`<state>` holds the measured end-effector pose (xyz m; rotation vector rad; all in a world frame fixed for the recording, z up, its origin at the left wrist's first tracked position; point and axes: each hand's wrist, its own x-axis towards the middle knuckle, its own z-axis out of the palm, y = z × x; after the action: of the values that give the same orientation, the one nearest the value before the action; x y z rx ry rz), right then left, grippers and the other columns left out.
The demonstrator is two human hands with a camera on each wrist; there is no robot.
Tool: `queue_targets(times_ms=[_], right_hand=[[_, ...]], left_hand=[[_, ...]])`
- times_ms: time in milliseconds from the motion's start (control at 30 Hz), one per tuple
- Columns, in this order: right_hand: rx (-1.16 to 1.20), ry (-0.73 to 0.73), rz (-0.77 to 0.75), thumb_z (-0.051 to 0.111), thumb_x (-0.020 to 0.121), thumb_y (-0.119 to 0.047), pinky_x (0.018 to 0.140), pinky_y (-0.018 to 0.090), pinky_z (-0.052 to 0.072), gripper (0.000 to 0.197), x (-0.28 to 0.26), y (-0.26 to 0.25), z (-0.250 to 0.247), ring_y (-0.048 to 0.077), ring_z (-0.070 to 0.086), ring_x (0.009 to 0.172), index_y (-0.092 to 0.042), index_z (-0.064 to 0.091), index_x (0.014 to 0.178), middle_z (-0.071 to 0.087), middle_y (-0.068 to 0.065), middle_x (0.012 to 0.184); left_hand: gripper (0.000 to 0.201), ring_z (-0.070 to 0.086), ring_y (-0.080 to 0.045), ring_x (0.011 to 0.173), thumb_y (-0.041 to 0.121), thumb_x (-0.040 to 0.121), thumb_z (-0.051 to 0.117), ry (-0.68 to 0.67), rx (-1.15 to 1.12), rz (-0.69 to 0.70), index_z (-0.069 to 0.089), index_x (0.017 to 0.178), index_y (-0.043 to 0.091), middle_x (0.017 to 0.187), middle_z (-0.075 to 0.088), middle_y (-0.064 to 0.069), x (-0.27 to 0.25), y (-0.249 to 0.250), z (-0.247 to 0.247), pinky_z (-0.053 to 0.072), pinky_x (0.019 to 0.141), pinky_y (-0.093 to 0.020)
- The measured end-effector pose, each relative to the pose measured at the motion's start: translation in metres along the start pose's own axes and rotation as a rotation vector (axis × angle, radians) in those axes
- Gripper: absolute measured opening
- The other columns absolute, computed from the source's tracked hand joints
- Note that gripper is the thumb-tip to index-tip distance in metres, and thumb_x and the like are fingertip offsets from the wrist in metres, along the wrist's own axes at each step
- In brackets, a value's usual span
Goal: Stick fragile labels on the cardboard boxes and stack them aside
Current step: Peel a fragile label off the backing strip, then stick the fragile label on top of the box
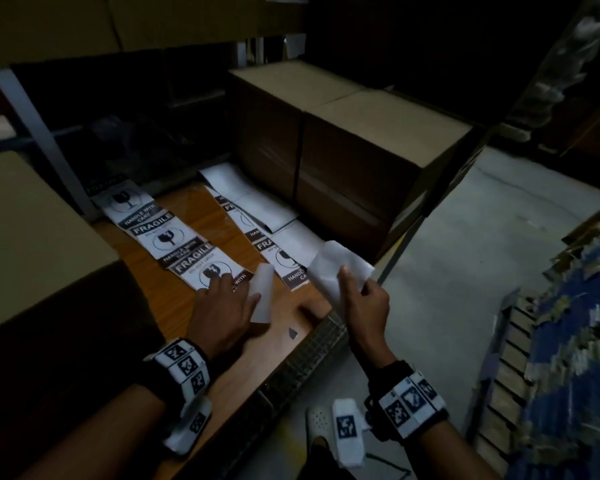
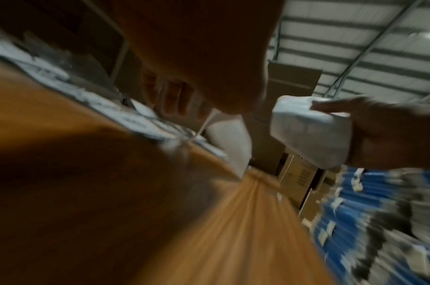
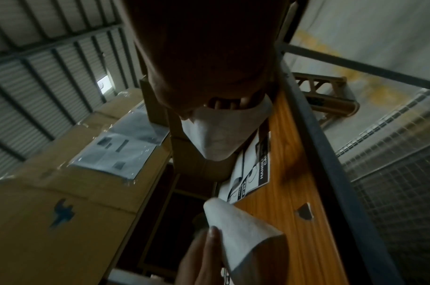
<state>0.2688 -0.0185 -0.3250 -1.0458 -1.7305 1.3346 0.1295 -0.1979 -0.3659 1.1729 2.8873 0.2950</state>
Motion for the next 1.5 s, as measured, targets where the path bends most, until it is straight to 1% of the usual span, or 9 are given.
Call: queue_targets(times_ms=[100,267,367,467,633,867,967,1100,1500], right_hand=[[-0.001,-0.076,-0.071,0.064,0.092,-0.040,0.050,0.026,0.037,0.040,-0.001,-0.011,0.016,0.006,0.046,0.051,-0.010,0.059,0.066,0.052,0.001,0.059],[0.078,-0.136,-0.148,0.066,0.093,-0.033,0.051,0.028,0.033,0.040,0.005,-0.028,0.040,0.007,0.042,0.051,-0.007,0.058,0.063,0.049,0.000,0.056],[0.136,-0.181,-0.100,0.066,0.092,-0.031,0.050,0.025,0.033,0.037,0.010,-0.035,0.049,0.003,0.041,0.046,-0.014,0.058,0.060,0.049,-0.009,0.050],[0.169,-0.225,-0.025,0.067,0.091,-0.037,0.058,0.032,0.046,0.033,0.016,-0.037,0.054,0.012,0.061,0.060,-0.011,0.067,0.071,0.066,-0.002,0.066],[0.193,-0.348,0.086,0.068,0.082,-0.053,0.072,0.042,0.055,0.038,0.031,-0.035,0.064,0.030,0.072,0.085,-0.016,0.073,0.088,0.076,0.003,0.086],[0.253,-0.468,0.090,0.061,0.087,-0.056,0.079,0.041,0.059,0.037,0.044,-0.062,0.066,0.015,0.071,0.081,-0.020,0.070,0.090,0.073,-0.002,0.082],[0.293,-0.536,0.111,0.051,0.099,-0.040,0.062,0.029,0.054,0.035,0.038,-0.082,0.067,0.004,0.065,0.057,-0.020,0.065,0.074,0.070,0.000,0.067],[0.373,-0.659,0.120,0.047,0.097,-0.051,0.077,0.043,0.055,0.049,0.027,-0.095,0.075,0.029,0.072,0.082,-0.013,0.074,0.082,0.074,0.014,0.081],[0.423,-0.960,0.162,0.041,0.091,-0.065,0.094,0.044,0.054,0.060,-0.019,-0.127,0.086,0.016,0.071,0.098,-0.018,0.072,0.111,0.075,0.000,0.102]], left_hand=[[0.040,0.055,-0.027,0.089,0.039,0.096,0.051,0.164,-0.121,0.063,0.058,0.119,0.007,0.104,0.059,-0.012,0.001,0.004,-0.010,0.047,0.071,-0.037],[0.067,0.065,-0.022,0.076,0.051,0.097,0.010,0.192,-0.168,0.088,0.068,0.096,0.016,0.084,0.068,-0.004,0.002,0.015,-0.027,0.050,0.062,-0.032],[0.080,0.065,-0.026,0.073,0.054,0.097,-0.003,0.049,-0.170,0.082,0.066,0.095,0.013,0.082,0.067,-0.006,0.002,0.010,-0.023,0.053,0.061,-0.036],[0.036,0.064,-0.028,0.057,0.032,0.092,0.027,-0.301,-0.328,-0.079,0.055,0.091,0.009,0.068,0.064,-0.011,-0.001,0.000,-0.018,0.051,0.045,-0.033],[0.016,0.059,-0.032,0.108,0.017,0.102,0.041,-0.291,-0.357,-0.055,0.053,0.110,0.008,0.118,0.060,-0.018,0.018,0.010,-0.033,0.042,0.083,-0.033],[0.054,0.048,-0.012,0.107,0.053,0.079,0.062,0.414,-0.385,-0.038,0.045,0.123,0.026,0.118,0.050,0.002,0.008,0.058,-0.062,0.048,0.083,-0.028],[0.080,0.040,-0.020,0.125,0.045,0.075,0.064,0.458,-0.342,0.057,0.032,0.142,0.017,0.139,0.041,-0.005,0.007,0.085,-0.068,0.044,0.098,-0.035],[0.092,0.023,-0.021,0.142,0.032,0.073,0.068,0.507,-0.295,-0.087,0.018,0.149,0.018,0.153,0.024,-0.003,0.007,0.090,-0.073,0.028,0.116,-0.038],[0.058,0.042,-0.024,0.131,0.027,0.085,0.063,0.828,-0.035,-0.378,0.035,0.134,0.015,0.142,0.042,-0.010,-0.007,0.080,-0.117,0.042,0.106,-0.040]])
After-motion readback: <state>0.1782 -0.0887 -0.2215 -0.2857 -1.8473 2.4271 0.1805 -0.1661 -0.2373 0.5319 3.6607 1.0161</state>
